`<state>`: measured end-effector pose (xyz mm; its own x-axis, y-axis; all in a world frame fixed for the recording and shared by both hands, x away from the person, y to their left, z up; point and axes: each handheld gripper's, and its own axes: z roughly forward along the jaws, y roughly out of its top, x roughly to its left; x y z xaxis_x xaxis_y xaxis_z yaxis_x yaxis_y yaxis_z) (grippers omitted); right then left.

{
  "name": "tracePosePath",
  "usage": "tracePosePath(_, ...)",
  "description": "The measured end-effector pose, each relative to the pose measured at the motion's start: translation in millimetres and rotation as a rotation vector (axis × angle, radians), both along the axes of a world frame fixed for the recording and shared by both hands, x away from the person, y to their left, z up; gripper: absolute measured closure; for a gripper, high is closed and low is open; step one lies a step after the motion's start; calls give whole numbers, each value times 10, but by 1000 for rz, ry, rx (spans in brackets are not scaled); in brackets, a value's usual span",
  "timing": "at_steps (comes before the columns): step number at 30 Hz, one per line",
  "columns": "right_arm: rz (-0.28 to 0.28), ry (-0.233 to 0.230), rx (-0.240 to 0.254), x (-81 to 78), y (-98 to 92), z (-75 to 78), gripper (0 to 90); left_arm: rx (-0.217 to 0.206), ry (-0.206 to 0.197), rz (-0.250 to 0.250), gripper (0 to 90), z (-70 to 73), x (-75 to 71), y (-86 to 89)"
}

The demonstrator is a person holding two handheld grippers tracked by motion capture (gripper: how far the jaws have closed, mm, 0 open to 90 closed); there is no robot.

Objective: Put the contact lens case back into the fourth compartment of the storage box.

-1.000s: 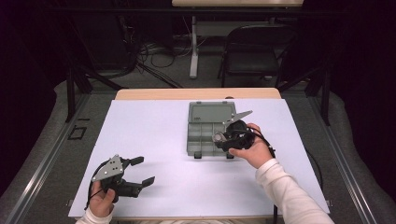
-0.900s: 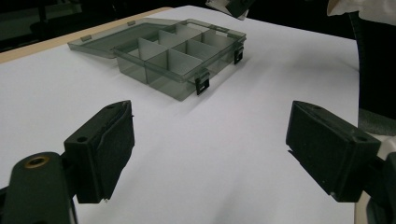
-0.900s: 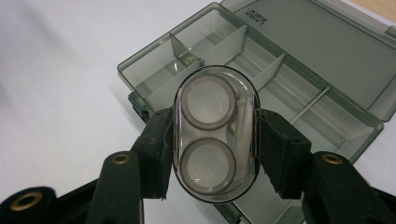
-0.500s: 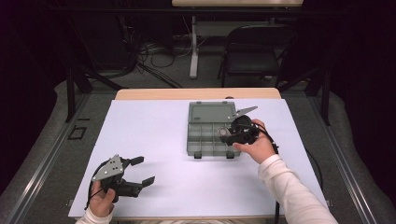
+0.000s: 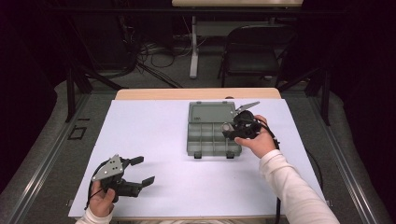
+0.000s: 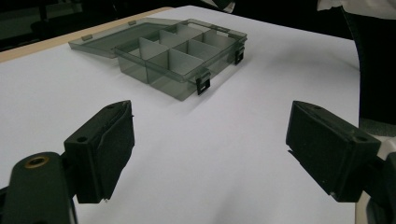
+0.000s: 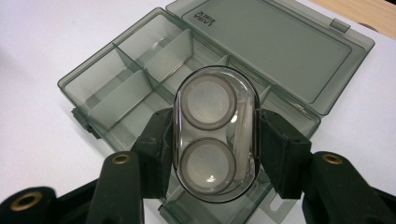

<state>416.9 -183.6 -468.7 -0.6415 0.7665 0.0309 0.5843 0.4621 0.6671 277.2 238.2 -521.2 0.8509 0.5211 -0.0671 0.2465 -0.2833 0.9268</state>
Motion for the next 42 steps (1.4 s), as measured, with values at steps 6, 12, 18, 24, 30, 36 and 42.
tracePosePath(6, -20, 4, 8, 51, -30, -13, 487, 1, -1, 0, 159, 1, 0, 1)
tracePosePath(12, -40, 6, 17, 101, -73, -35, 487, 1, -1, -1, 159, 0, 0, 0)
tracePosePath(18, -61, 6, 30, 154, -115, -67, 487, 1, -1, -1, 159, 0, 0, 1)
tracePosePath(24, -78, 13, 35, 205, -147, -105, 487, -1, -1, 0, 160, 1, -1, 2)
tracePosePath(30, -93, 25, 40, 247, -165, -141, 487, 0, 0, -1, 159, 0, -1, 2)
tracePosePath(36, -90, 30, 44, 281, -169, -176, 487, 0, -1, -1, 160, 0, 0, 2)
tracePosePath(42, -96, 36, 40, 320, -162, -214, 487, 0, 0, 0, 159, 0, 0, 2)
